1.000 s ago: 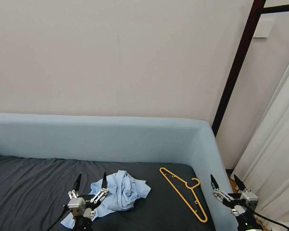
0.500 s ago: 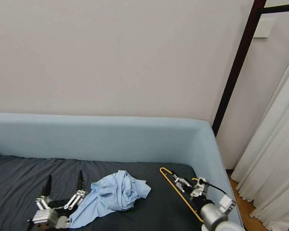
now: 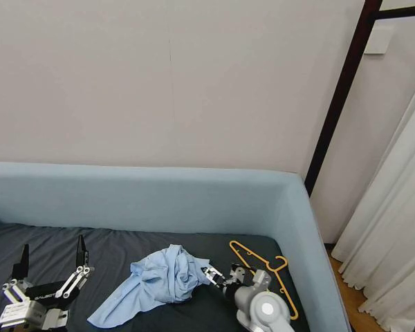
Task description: Pick up the clothes from the sofa and hang them on the clothes hanger.
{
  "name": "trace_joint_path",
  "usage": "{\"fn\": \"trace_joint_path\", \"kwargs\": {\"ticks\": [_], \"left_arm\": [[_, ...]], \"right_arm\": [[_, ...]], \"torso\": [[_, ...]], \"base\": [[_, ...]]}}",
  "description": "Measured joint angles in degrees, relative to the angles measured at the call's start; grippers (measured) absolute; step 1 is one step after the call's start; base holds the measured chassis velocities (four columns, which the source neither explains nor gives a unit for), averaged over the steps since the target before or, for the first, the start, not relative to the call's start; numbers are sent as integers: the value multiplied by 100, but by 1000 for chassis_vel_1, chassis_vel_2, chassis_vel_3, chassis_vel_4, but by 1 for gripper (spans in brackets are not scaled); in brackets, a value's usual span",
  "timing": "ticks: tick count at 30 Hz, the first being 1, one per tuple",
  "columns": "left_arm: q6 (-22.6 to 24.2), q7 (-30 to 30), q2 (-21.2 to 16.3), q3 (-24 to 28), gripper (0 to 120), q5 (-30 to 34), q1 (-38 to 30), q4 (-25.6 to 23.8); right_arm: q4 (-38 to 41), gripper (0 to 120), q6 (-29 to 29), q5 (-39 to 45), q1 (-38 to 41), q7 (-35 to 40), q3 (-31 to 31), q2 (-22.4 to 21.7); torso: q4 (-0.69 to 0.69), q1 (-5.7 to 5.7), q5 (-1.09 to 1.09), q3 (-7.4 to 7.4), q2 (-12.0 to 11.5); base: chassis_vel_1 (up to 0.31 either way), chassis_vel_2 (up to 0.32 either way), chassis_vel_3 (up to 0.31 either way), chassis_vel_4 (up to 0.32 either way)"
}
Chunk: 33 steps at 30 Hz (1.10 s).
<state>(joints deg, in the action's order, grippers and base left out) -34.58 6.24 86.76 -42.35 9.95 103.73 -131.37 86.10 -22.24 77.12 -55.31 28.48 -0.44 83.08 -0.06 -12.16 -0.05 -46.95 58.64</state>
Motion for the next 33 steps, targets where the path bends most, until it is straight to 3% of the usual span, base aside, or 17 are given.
{"fn": "trace_joint_path", "kwargs": {"ticks": [9, 12, 33], "left_arm": [[-57, 27, 111, -9, 100, -51, 38, -48], [-76, 34, 145, -2, 100, -76, 46, -60], [-117, 124, 300, -11, 100, -123, 86, -180]], "right_arm": [[-913, 100, 267, -850, 40, -482, 23, 473], [-1043, 95, 372, -974, 67, -605, 70, 551], [-1323, 16, 672, -1533, 90, -1068, -7, 588]], "torso": [[-2, 0, 1, 0, 0], [-2, 0, 1, 1, 0], [-1, 1, 2, 0, 0]], "base": [[0, 0, 0, 0], [0, 0, 0, 0], [0, 0, 0, 0]]}}
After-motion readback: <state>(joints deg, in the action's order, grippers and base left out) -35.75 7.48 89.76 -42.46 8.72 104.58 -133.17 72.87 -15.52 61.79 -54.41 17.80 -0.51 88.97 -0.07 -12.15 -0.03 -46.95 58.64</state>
